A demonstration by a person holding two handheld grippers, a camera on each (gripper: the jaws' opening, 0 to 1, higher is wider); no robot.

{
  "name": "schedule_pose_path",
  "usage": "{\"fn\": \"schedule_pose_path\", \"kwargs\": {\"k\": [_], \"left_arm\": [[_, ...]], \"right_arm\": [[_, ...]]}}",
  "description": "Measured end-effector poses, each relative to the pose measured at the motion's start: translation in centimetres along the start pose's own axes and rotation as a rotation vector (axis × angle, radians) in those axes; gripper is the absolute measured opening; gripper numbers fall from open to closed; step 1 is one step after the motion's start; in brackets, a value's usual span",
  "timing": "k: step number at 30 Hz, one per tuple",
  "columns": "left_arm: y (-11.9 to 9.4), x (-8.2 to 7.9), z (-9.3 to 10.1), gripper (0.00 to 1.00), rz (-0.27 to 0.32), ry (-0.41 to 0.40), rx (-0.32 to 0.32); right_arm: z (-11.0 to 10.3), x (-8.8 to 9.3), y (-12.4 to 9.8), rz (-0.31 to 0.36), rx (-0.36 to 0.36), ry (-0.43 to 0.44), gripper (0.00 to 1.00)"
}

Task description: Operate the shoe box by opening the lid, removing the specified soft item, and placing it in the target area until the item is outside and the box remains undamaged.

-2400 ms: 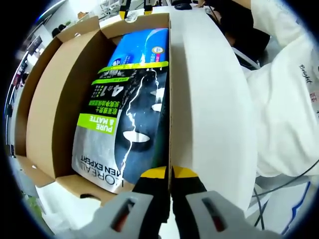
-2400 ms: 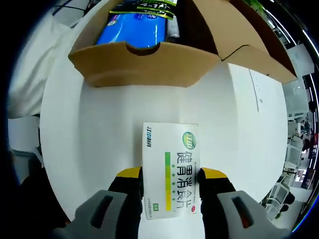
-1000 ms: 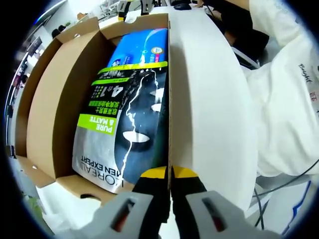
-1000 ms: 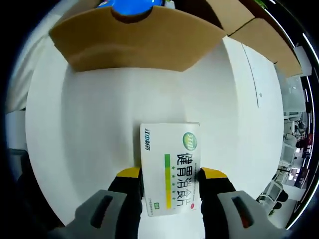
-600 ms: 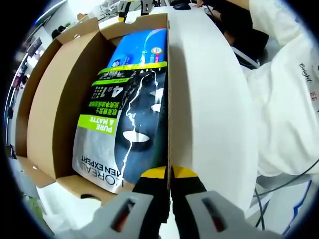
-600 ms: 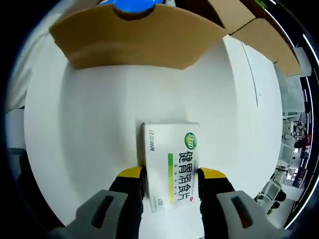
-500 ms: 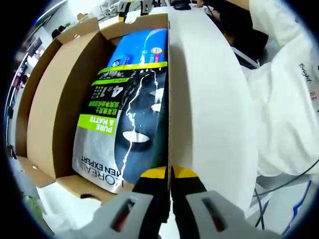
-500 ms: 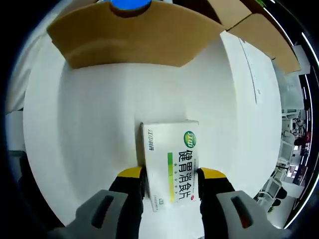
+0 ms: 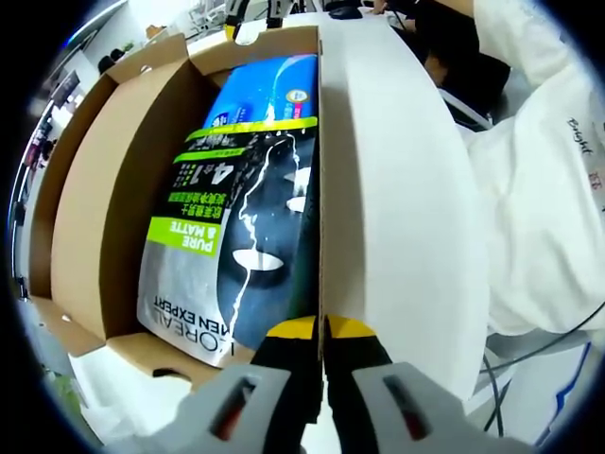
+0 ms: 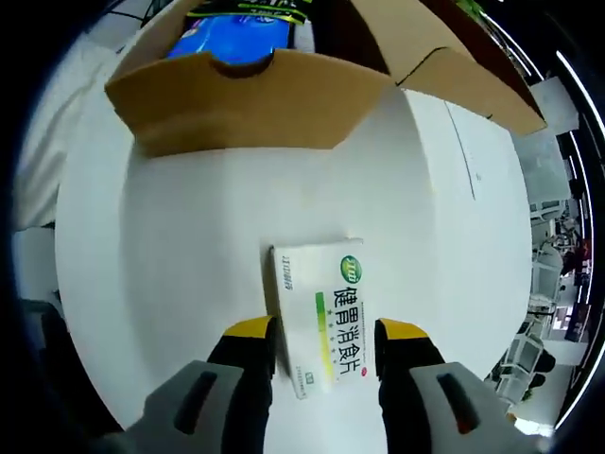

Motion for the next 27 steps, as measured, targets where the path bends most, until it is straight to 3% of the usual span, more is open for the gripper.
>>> {"fn": "schedule_pose_path", "kwargs": {"k": [3, 4, 7, 13, 16, 18, 25, 27], "left_arm": [[-0.1, -0.1, -0.2, 0.01, 0.0, -0.004, 0.003], [-0.1, 0.0, -0.2, 0.01, 0.001, -0.006, 0.006], [-0.1, -0.1, -0.5, 0.01, 0.0, -0.007, 0.005], [-0.1, -0.2, -0.8, 0.01, 0.001, -0.006, 0.003], [-0.1, -0.1, -0.4, 0.01, 0.001, -0.006, 0.001], [-0.1, -0.1, -0.6, 0.01, 0.002, -0.005, 0.0], [-0.1, -0.1, -0.5, 0.01, -0.001, -0.009, 0.003], [-0.1, -0.1, -0.4, 0.01, -0.001, -0.009, 0.002]], "right_arm": [[0.3, -0.3, -0.8, 0.054, 0.012, 0.117, 0.4], [0.3, -0.4, -1.0, 0.066, 0.011, 0.13, 0.4], [0.7, -1.7, -2.5, 0.192, 0.042, 0.181, 0.4], [1.5, -4.1, -5.5, 0.346, 0.092, 0.212, 0.36], [4.4, -3.6, -6.4, 0.42, 0.137, 0.317, 0.32], [5.4, -3.5, -6.7, 0.457, 0.146, 0.32, 0.29], [6.3, -4.8, -6.8, 0.569, 0.13, 0.324, 0.3], [6.3, -5.2, -6.6, 0.572, 0.122, 0.33, 0.23]]}}
Point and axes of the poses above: the point that each gripper's makers call its tool centre point, and the gripper's own axes: y roughly forward along the fingers, z roughly to its right, x roughly out of its underside, the point moved 6 cm from there along -y, roughly backward along the fingers, and after that the axes turned 13 degrees about -y, right-handed, at the moved point
